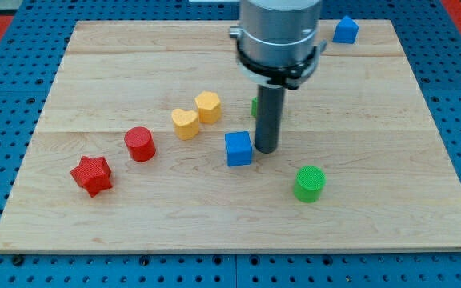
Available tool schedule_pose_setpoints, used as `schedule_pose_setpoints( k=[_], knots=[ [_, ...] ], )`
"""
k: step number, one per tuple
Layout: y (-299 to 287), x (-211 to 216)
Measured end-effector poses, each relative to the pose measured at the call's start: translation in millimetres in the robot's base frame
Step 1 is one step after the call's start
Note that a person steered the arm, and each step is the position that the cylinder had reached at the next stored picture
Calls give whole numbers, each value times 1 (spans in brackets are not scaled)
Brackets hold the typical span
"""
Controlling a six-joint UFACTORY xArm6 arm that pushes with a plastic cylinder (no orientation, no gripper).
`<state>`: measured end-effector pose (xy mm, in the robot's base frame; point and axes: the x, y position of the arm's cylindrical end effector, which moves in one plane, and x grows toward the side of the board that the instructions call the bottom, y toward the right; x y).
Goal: Push the blue triangle above the green circle
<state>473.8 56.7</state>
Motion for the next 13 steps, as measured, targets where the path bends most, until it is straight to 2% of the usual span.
schedule_pose_setpoints(
  k=[1, 2, 3, 4, 6, 7, 8, 9, 11, 13],
  knots=[
    [75, -10],
    [160, -48],
    [243, -112],
    [288, -160],
    [280, -278],
    [252, -282],
    [170, -282],
    [125, -282],
    [128, -265],
    [128, -218]
  ],
)
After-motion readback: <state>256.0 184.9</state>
